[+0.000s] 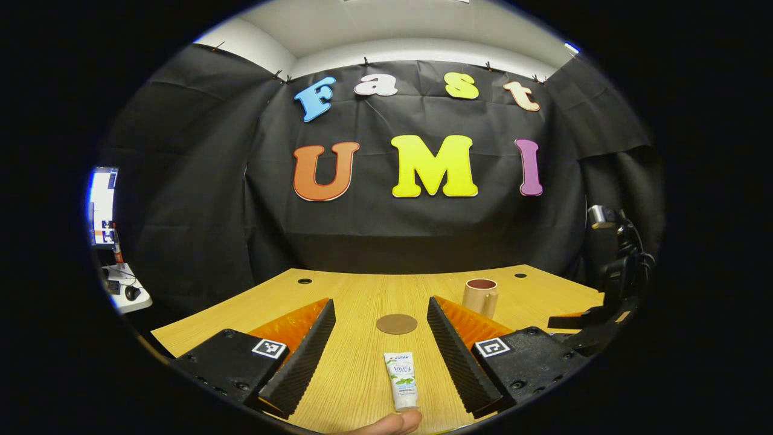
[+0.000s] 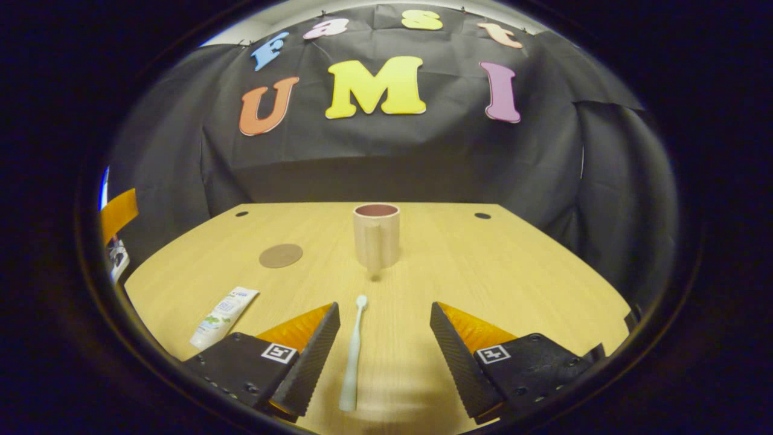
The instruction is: Put the toothbrush and toothpaste on the desktop into the cup, then pick up the cup and place it on the coaster on the desktop.
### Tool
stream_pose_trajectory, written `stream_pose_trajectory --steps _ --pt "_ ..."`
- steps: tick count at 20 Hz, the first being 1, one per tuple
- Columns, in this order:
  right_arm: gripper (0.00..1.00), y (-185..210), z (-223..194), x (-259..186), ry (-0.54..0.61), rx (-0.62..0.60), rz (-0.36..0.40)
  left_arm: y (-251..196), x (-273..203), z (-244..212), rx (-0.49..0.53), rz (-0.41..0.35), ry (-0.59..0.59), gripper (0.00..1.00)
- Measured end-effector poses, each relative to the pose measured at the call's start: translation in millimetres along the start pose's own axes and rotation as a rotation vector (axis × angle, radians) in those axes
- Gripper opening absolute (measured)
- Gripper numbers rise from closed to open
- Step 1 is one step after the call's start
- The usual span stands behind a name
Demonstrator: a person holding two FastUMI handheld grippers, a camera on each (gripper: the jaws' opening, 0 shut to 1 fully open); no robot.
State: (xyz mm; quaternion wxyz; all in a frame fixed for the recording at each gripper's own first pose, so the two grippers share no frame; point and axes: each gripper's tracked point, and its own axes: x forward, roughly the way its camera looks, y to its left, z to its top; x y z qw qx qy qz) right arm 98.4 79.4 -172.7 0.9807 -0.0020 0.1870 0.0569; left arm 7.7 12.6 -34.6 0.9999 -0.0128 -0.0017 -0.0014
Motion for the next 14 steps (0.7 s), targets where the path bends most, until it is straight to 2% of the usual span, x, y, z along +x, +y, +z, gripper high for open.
stream_pose_trajectory --steps 1,3,6,8,9,10,12,13,14 --pt "0.83 0 -5 7 0.017 0.014 -0.001 -1 1 -3 0.002 -0.005 0.004 0.97" --pt "0.73 5 -14 17 0.057 0.030 0.010 1 1 -8 0.001 -0.007 0.012 0.97" --pt "0.63 14 -18 26 0.086 0.017 0.032 -1 3 -19 -0.026 -0.024 0.036 0.98" --pt "0.63 14 -21 32 0.106 0.007 0.007 1 4 -27 -0.021 -0.015 0.053 0.98" --pt "0.47 14 -24 34 0.120 0.007 0.000 2 5 -32 -0.011 -0.011 0.064 0.97" --pt "0.42 17 -25 34 0.135 0.014 0.011 2 6 -35 -0.005 -0.011 0.075 0.97" --pt "0.42 19 -31 37 0.176 0.030 0.029 0 8 -44 -0.004 -0.018 0.098 0.98" --pt "0.30 20 -30 36 0.179 0.035 0.034 -2 9 -47 -0.009 -0.023 0.111 0.98" --pt "0.23 20 -31 36 0.182 0.027 0.039 -3 10 -53 -0.013 -0.027 0.125 0.98"
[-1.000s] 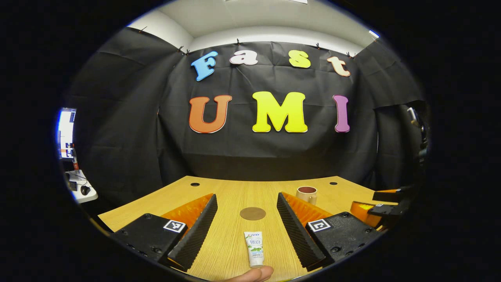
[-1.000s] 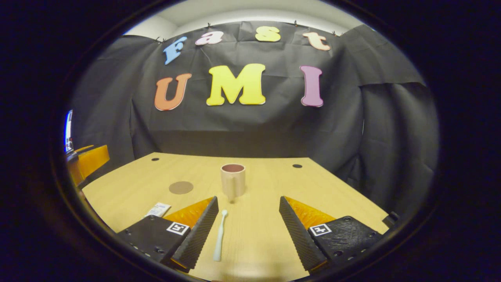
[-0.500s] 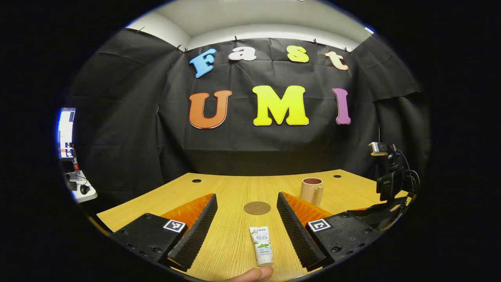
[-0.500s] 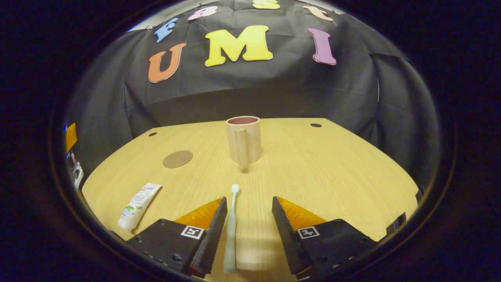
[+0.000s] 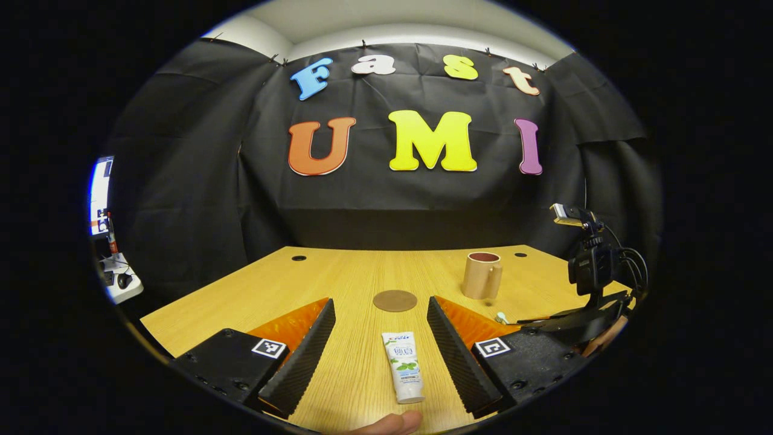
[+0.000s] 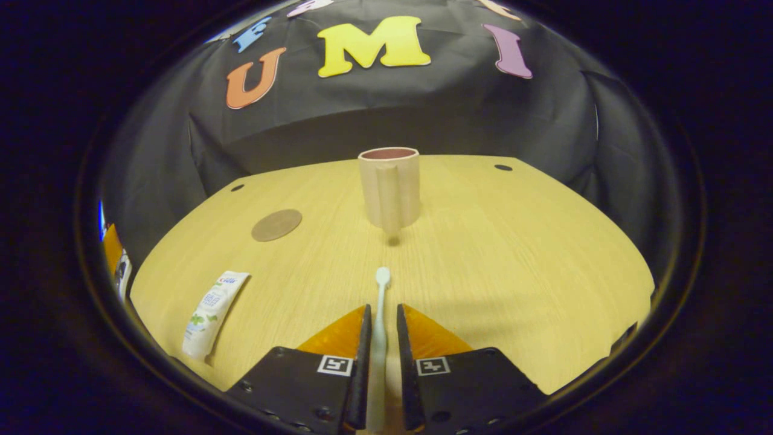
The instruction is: Put the toothbrush and toothpaste on the desktop into the cup, then pick up the cup and place it on the coaster on the desktop.
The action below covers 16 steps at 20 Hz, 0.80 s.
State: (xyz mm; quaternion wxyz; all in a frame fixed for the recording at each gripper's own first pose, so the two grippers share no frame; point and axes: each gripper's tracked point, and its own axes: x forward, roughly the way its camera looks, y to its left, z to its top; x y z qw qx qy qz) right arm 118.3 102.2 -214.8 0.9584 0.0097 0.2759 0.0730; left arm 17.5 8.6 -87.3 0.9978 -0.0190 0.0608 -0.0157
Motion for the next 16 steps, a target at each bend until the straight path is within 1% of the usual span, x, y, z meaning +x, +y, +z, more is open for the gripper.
stream_pose_trajectory --steps 2,3,4,5,8,9,14,16 --pt "0.17 3 -3 2 0.010 -0.017 0.023 -2 1 -8 0.003 -0.008 0.024 0.98" --pt "0.07 4 0 -1 0.010 -0.017 0.027 -3 3 -13 0.007 -0.009 0.037 0.98" --pt "0.07 3 -2 1 0.015 -0.021 0.031 -5 5 -17 0.010 -0.009 0.055 0.98" --pt "0.05 3 -1 0 0.018 -0.016 0.038 -7 7 -22 0.009 -0.012 0.075 0.98" --pt "0.03 3 -3 2 0.014 -0.008 0.062 -15 10 -37 0.008 -0.029 0.128 0.98" --pt "0.01 4 0 -3 0.001 -0.008 0.065 -16 12 -41 0.007 -0.030 0.145 0.98" --pt "0.01 8 18 -31 -0.087 -0.018 0.117 -18 15 -69 -0.010 -0.027 0.266 0.98" --pt "0.00 6 28 -48 -0.140 -0.026 0.122 -18 20 -81 -0.014 -0.017 0.314 0.98"
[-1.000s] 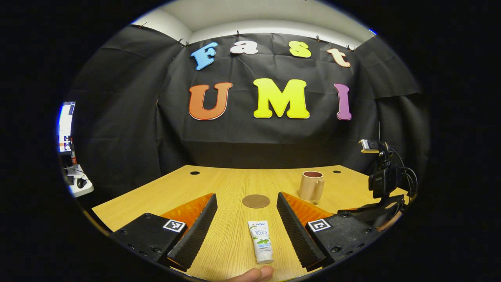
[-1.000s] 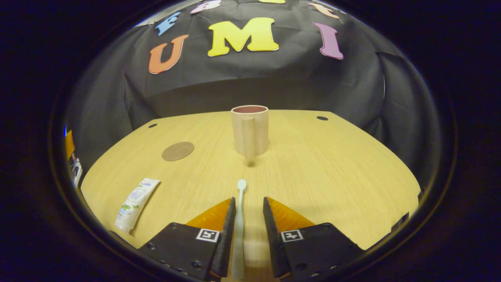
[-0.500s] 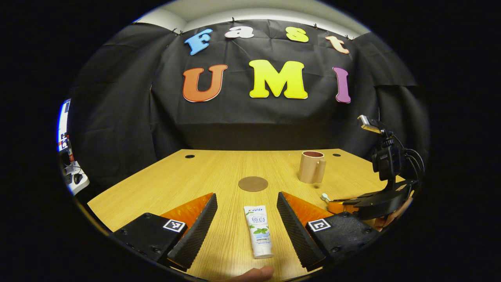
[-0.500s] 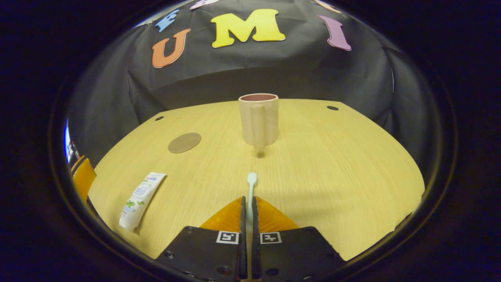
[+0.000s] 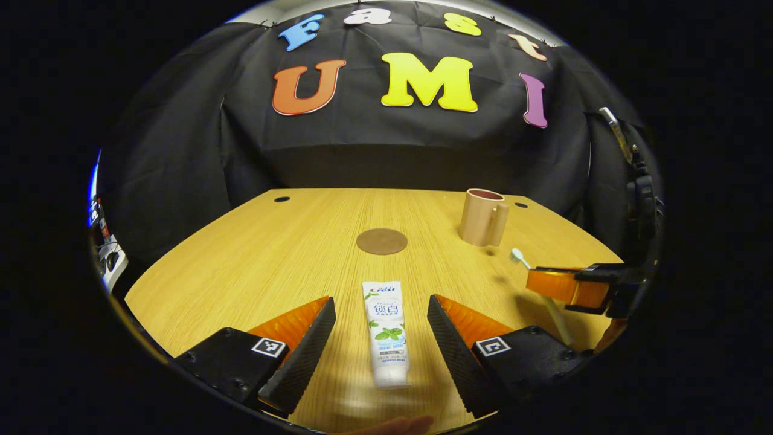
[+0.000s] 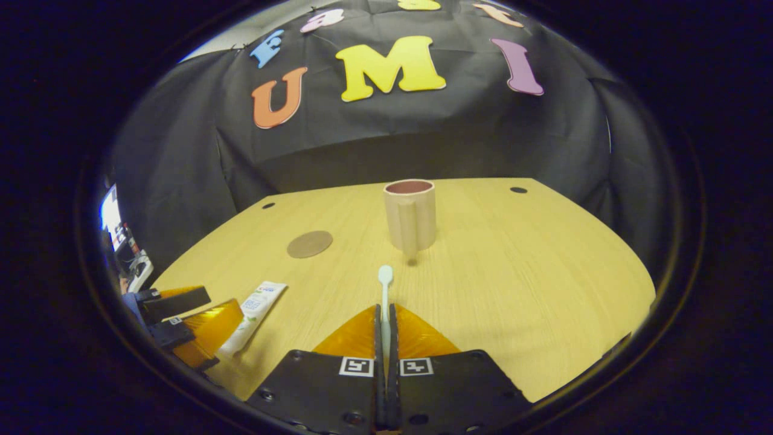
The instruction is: Put the toothbrush and toothpaste on the desktop into the cup, then pick up the cup and place it on the coaster on the desktop.
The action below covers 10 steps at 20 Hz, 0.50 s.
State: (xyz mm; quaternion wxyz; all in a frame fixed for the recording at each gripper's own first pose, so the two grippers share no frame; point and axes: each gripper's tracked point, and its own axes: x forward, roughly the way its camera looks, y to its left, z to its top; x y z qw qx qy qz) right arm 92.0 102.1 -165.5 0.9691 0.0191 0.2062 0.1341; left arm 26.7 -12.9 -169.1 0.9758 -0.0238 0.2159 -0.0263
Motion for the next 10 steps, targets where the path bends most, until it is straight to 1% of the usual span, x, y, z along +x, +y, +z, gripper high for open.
stream_pose_trajectory --steps 4,7,9,10 --pt "0.01 5 20 -32 -0.078 -0.001 0.033 -3 8 -18 -0.001 0.001 0.084 0.98" --pt "0.01 9 30 -50 -0.115 -0.006 0.049 -8 16 -29 -0.012 -0.005 0.141 0.97" --pt "0.01 8 31 -57 -0.130 -0.022 0.050 -5 19 -33 -0.015 0.021 0.174 0.94" --pt "0.01 6 32 -60 -0.135 -0.030 0.042 -4 19 -27 0.002 0.031 0.154 0.93"
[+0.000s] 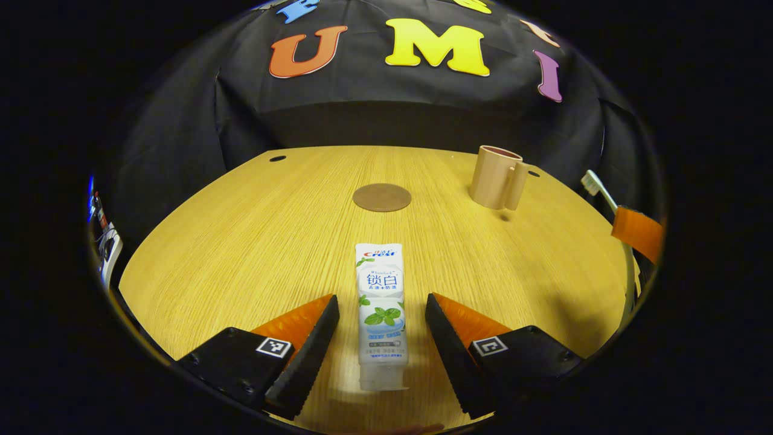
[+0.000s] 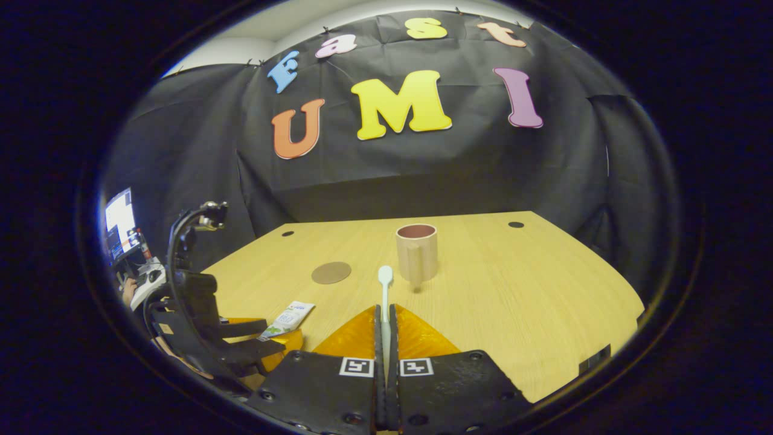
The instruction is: Put the toothbrush and toothpaste on the desktop into the cup, then pick up the cup and place it on the coaster on the desktop.
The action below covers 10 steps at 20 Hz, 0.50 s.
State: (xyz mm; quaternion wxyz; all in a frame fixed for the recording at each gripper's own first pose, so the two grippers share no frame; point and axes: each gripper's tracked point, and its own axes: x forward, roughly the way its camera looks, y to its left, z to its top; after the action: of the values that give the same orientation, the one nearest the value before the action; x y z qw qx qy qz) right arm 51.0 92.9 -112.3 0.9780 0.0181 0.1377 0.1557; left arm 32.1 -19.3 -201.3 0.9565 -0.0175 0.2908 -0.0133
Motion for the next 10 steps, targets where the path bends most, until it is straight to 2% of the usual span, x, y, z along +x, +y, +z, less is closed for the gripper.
stream_pose_trajectory --steps 2,3,5,8,9,10 --pt "0.01 -2 4 -7 -0.013 0.001 -0.004 0 1 -4 0.032 0.025 0.013 0.88" --pt "0.01 -1 7 -11 -0.020 0.007 0.001 1 0 -7 0.025 0.032 0.026 0.79" --pt "0.01 -4 11 -16 -0.031 0.007 -0.001 -3 2 -4 0.014 0.024 0.036 0.67" --pt "0.01 -6 19 -22 -0.053 0.014 -0.005 -1 3 -4 0.007 0.019 0.058 0.65" --pt "0.01 -7 23 -23 -0.057 0.016 -0.005 1 3 -4 -0.008 0.020 0.062 0.57" --pt "0.01 -8 25 -24 -0.063 0.017 -0.005 1 4 -4 -0.028 0.017 0.071 0.55"
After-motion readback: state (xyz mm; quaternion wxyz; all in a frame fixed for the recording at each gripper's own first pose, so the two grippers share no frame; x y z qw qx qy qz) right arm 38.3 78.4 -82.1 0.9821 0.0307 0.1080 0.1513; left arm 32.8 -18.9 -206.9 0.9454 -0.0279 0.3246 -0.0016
